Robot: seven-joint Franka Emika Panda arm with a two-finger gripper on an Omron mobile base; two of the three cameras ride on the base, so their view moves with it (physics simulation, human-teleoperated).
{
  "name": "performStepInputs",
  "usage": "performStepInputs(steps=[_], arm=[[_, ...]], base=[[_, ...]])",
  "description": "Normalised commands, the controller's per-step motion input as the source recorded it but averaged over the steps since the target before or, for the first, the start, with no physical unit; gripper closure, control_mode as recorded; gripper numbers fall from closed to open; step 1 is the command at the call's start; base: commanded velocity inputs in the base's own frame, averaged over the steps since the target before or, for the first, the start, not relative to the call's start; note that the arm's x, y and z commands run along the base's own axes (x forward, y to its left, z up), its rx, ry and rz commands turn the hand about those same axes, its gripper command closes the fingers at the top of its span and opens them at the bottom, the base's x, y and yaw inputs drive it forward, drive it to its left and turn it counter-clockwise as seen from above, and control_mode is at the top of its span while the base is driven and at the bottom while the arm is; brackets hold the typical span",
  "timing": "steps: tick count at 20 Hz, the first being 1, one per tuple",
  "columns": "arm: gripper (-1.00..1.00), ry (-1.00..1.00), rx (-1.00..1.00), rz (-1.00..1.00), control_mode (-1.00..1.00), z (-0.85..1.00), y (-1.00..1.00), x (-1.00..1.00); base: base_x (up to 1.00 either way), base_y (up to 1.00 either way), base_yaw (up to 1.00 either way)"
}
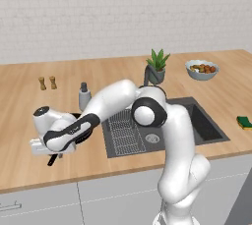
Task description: Pick the pan and sponge and place them into the sink. Then turn on the water.
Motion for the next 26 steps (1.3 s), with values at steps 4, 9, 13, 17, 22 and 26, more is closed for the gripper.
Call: performStepInputs(steps=[4,9,13,17,22,26], arm=[[1.0,-0.01,0.0,0.0,-1.0,0.31,-0.25,-0.14],[1.0,-0.08,0.0,0.0,-1.0,0.51,-0.34,-0.61],[1.0,-0.06,0.0,-0.01,-1.0,0.6,-0.35,-0.57],[1.0,-0.01,0.0,-0.03,-1.0,0.73,-0.49,-0.19],[1.0,0.0,0.0,-0.05,-1.0,0.83,-0.61,0.0],[1.0,0.01,0.0,0.0,-1.0,0.79,-0.74,0.0]], base=[[0.0,0.0,0.0],[0.0,0.0,0.0],[0.0,0.0,0.0],[0.0,0.0,0.0],[0.0,0.0,0.0],[0.0,0.0,0.0]])
